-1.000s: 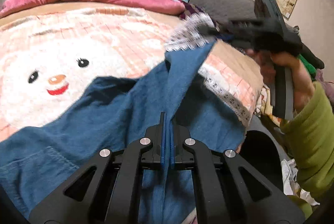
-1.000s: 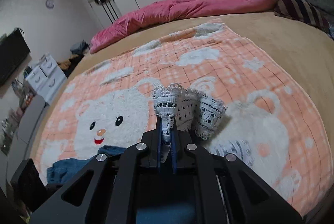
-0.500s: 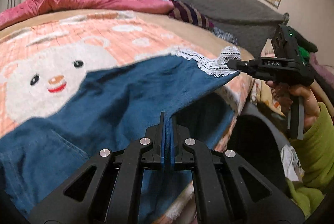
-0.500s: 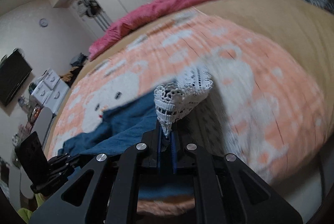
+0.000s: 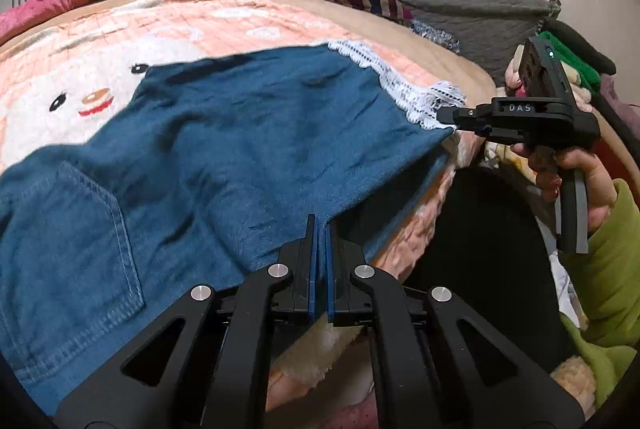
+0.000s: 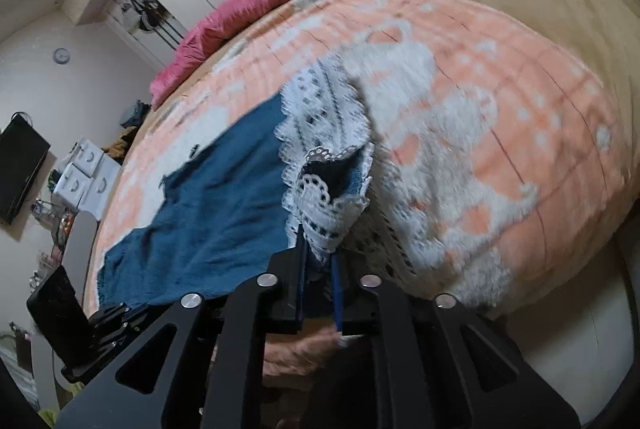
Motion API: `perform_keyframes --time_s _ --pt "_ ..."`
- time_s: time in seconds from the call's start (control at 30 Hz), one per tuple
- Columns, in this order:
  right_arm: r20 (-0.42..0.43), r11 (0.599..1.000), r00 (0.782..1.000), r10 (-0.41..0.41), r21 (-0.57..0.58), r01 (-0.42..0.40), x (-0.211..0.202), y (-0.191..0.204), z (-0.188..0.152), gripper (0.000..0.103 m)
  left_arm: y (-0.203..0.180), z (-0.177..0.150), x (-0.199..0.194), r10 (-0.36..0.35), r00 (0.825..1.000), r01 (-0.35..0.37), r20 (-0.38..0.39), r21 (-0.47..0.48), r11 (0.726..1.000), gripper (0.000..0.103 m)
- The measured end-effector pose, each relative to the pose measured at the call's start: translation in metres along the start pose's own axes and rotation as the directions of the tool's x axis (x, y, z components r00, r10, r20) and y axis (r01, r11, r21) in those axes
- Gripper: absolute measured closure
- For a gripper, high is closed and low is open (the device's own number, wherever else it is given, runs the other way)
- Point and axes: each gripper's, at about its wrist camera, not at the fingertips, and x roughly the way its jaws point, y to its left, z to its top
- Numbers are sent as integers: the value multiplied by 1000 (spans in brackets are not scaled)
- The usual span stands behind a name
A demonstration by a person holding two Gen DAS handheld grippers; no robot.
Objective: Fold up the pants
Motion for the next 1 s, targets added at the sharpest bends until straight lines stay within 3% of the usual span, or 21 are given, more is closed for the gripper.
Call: perform_keyframes --time_s 0.23,0.3,0.37,0.4,0.6,0.7,0.8,0.9,0.97,1.0 --pt "48 1000 999 12 -6 -12 -14 -7 1 64 -1 -1 0 26 1000 -26 8 -10 1000 103" --pt "66 1000 998 6 -1 -6 -16 -10 5 64 -1 -2 1 33 999 -33 5 -11 999 103" --pt "50 1000 999 -4 -24 5 -11 -11 6 88 -3 -4 2 38 999 -38 0 -7 999 103" --pt "46 999 999 -10 -39 11 -11 -10 6 91 -5 -4 2 41 999 -41 -3 -3 999 103" --pt "14 993 996 -86 -83 87 -1 -18 -1 91 -10 -9 11 49 998 -49 -43 16 999 103" --pt "9 992 997 -80 -92 81 1 -21 -2 91 -7 -13 18 52 997 -51 -63 6 999 103" --pt "1 995 999 -47 -91 46 -2 -23 -2 85 -3 -13 15 35 998 -36 -56 -12 999 103" --pt "39 997 999 -20 -74 22 -17 -27 -1 70 -3 -14 4 21 999 -22 -37 -36 999 93" --pt "53 998 999 -7 -59 10 -26 -32 -1 67 -4 -15 -8 29 999 -30 -25 -43 999 89" --pt "54 999 999 4 -55 -1 -28 -34 0 67 -3 -15 -16 27 1000 -27 -14 -52 998 82"
